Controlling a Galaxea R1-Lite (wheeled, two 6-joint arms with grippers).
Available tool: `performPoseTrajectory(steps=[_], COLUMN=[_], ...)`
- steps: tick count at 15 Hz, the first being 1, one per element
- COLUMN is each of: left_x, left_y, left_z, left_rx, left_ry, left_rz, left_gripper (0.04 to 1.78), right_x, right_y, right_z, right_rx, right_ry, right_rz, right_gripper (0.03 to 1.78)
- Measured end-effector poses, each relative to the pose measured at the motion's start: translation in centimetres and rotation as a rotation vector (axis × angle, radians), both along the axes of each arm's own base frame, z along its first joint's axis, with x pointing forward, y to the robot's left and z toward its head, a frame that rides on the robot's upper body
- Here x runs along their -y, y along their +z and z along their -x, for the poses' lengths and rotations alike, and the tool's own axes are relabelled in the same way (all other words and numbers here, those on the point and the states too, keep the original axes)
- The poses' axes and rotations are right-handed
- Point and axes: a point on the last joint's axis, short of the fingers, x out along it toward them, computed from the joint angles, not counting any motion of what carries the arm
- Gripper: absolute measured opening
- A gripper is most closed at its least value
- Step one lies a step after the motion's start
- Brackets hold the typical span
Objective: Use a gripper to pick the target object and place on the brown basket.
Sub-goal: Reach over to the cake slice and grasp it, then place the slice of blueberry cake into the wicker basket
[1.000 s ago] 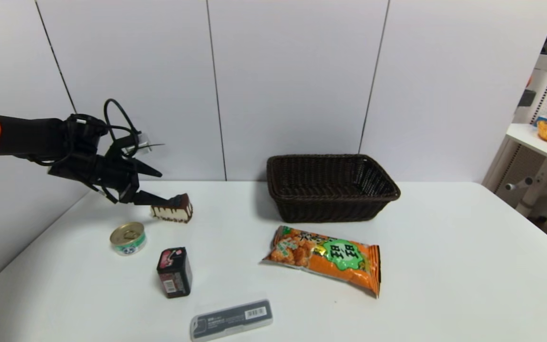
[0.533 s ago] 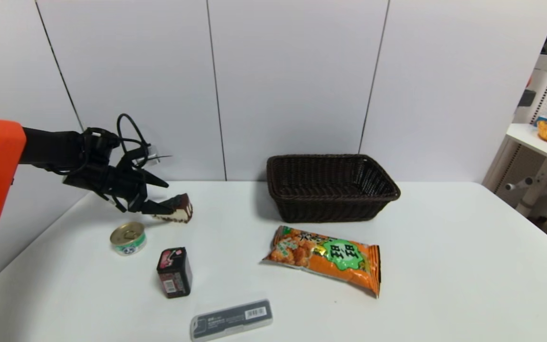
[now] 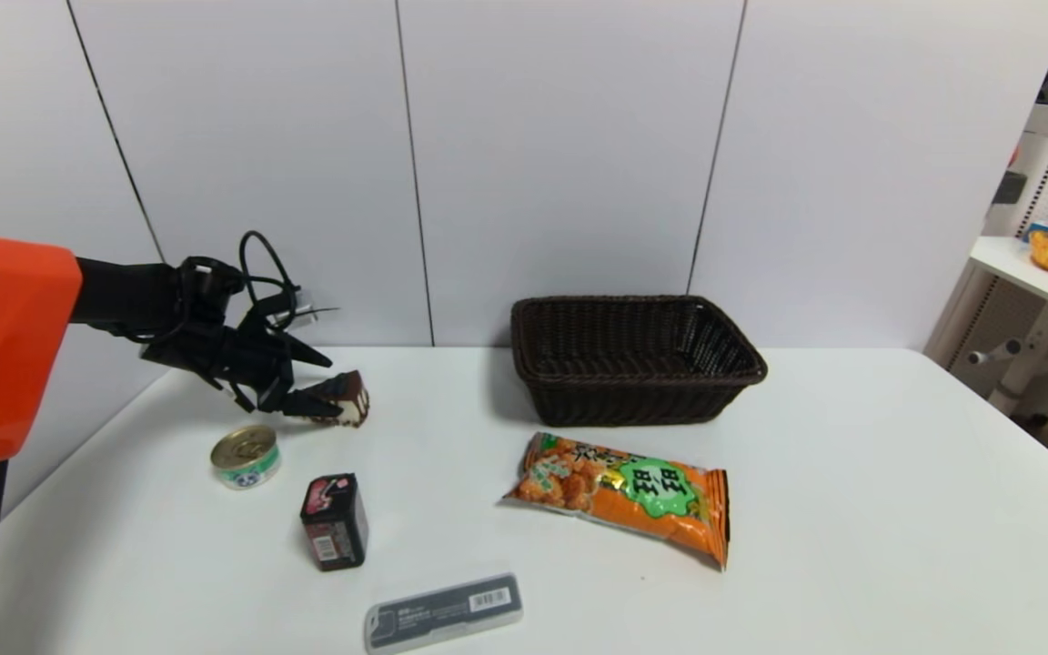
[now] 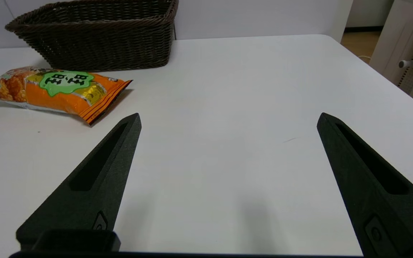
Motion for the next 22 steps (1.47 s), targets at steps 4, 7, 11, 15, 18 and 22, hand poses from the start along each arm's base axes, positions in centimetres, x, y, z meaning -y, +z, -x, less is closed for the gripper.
performPoseTrajectory(steps=[4,7,11,15,18,22], left_x=[0.1,0.1,0.1,0.1,0.2,0.2], left_y=[-0.7,-1.0,-1.2,-1.3,-1.4,-0.6], left_z=[-0.2,-0.3,-0.4,-0.5,-0.5,-0.3], left_rx=[-0.016,-0.022,-0.025,-0.027,-0.032,-0.014], left_ry=[-0.001,0.0,0.0,0.0,-0.001,-0.001], left_rz=[0.002,0.004,0.004,0.005,0.008,0.007], left_gripper=[1.69,1.69,1.52,0.94,0.59,0.49], right_x=[0.0,0.0,0.0,0.0,0.0,0.0], right_y=[0.0,0.0,0.0,0.0,0.0,0.0], right_z=[0.0,0.0,0.0,0.0,0.0,0.0], right_rx=[0.0,0.0,0.0,0.0,0.0,0.0], right_ry=[0.0,0.0,0.0,0.0,0.0,0.0], right_rz=[0.0,0.0,0.0,0.001,0.0,0.0], right_gripper=[1.69,1.69,1.69,1.69,1.69,1.69])
